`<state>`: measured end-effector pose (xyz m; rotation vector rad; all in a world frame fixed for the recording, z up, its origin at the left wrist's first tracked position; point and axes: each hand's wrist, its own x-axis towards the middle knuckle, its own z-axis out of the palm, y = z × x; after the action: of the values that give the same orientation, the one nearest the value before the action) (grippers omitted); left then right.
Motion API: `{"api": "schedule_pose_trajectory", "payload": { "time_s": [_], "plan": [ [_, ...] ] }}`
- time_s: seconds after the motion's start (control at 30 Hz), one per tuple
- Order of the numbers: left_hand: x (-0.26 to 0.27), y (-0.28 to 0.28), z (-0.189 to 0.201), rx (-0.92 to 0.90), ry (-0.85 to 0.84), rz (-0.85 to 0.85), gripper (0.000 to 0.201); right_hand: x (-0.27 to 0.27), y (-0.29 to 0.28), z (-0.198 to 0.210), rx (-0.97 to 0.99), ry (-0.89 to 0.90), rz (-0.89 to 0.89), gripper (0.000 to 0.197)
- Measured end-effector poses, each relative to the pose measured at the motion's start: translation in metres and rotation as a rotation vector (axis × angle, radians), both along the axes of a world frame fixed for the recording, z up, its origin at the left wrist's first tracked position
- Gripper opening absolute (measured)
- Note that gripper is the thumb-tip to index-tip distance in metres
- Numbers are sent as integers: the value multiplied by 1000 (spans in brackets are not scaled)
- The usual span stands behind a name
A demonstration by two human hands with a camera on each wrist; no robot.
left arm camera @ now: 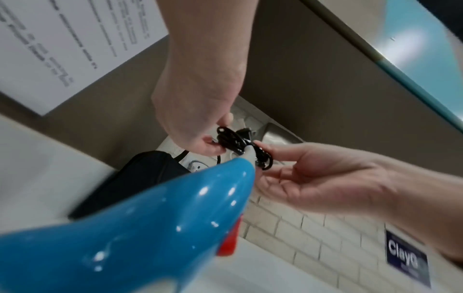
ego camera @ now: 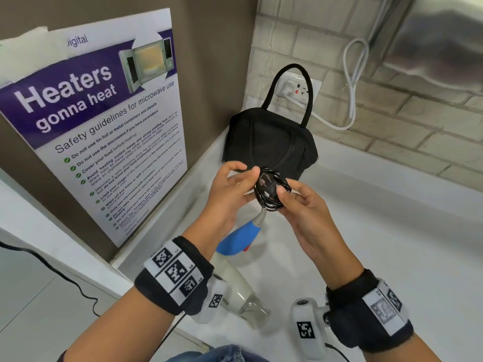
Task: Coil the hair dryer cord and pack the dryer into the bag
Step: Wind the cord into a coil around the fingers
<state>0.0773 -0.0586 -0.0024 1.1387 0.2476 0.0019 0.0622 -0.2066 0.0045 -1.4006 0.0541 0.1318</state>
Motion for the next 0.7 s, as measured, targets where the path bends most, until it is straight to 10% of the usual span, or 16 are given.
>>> {"api": "schedule_pose_trajectory", "payload": {
  "time_s": [0.33, 0.7],
  "plan": [
    [-18, -7, 2, 638, -277, 32, 20, 3, -6, -7, -57, -14, -99, 23],
    [-20, -10, 4, 571, -256, 107, 20, 2, -6, 1, -64, 11, -28, 21]
  ]
}}
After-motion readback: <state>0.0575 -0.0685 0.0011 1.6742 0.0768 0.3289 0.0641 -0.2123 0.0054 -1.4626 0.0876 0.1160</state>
